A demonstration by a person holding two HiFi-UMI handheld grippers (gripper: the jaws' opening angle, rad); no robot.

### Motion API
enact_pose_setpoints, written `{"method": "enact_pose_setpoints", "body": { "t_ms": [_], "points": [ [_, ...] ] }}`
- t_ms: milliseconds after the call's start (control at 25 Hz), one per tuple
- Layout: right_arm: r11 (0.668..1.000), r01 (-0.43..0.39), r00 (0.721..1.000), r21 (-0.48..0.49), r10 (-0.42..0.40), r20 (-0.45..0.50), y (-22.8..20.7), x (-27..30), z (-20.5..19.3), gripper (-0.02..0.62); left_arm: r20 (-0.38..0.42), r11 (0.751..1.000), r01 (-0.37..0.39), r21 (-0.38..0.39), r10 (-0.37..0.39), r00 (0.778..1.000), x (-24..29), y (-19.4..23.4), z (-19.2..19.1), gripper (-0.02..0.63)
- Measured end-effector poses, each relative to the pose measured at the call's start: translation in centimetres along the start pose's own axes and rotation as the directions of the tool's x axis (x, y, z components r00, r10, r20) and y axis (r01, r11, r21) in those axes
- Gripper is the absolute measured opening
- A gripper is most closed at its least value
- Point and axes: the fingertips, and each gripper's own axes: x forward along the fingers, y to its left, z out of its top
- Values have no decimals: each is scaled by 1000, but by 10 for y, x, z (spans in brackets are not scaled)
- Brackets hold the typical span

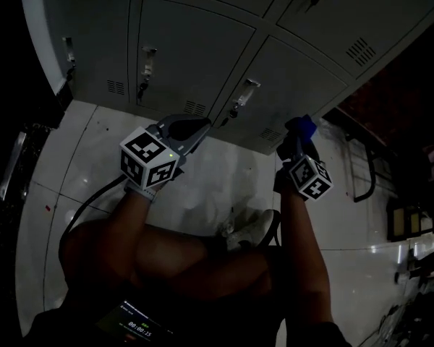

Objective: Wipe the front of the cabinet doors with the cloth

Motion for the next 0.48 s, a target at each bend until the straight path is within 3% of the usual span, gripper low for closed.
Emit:
{"method": "enact_pose_setpoints", "body": {
  "t_ms": [160,480],
  "points": [
    [986,-143,990,-85,144,7,53,-27,14,106,-9,999,10,35,-9,1000,-5,-7,6,3],
    [933,-353,935,-64,355,12,135,-64,15,106,-15,997,22,70,-21,1000,-8,-16,10,3]
  ]
}}
